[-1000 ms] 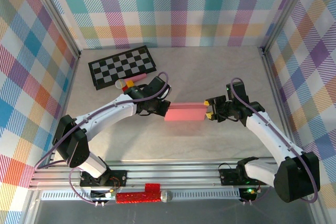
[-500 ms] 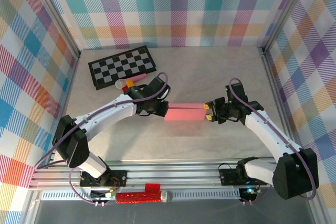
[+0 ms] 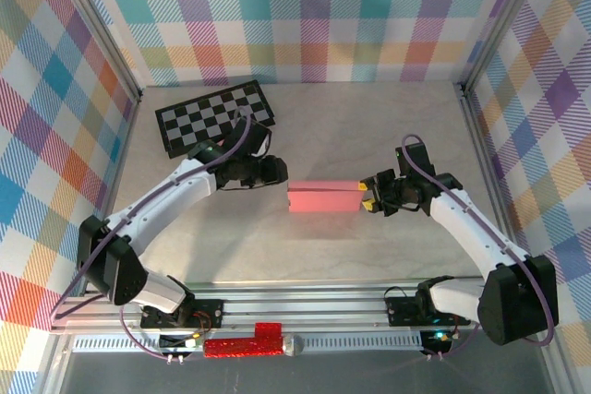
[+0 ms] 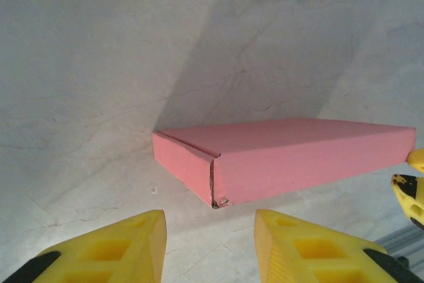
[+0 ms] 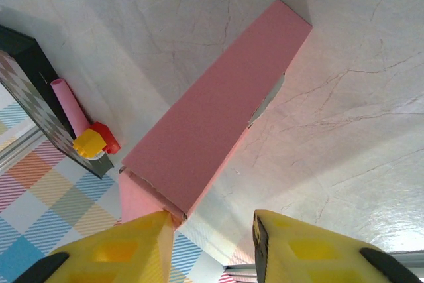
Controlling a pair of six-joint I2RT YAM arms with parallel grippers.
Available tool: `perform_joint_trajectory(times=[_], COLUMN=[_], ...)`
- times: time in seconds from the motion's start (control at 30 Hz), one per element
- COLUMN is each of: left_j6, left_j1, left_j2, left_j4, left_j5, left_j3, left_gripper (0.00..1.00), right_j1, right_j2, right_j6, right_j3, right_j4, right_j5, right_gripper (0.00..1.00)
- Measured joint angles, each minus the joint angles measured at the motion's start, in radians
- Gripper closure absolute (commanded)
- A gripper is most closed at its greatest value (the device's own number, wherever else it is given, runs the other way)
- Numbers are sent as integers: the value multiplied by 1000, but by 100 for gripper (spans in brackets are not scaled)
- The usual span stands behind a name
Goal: Fold the paper box
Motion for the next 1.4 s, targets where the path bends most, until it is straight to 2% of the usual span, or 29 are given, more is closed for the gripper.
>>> perform_joint_trajectory(times=[0.3,0.57,1.03,1.2,1.4], left_j6=[-42,-48,-36,-13,20], left_j1=[-1,-1,-1,-5,-58], left_j2=[69,74,71,52,-56], left_j4=[42,79,152,154,180], left_j5=[66,82,94,95,93], left_j3=[-6,-58,-105,-120,-237], left_gripper=[66,76,81,81,81], right_j1=[-1,-1,-2,-2,0], right_j2=[10,11,28,42,21], right_j6=[-15,-16,-24,-87,-264], right_j3=[8,10,28,63,90], right_j4=[-3,-6,-21,-90,-262], right_j5=[0,0,0,0,-17], right_gripper=[63,63,63,63,66])
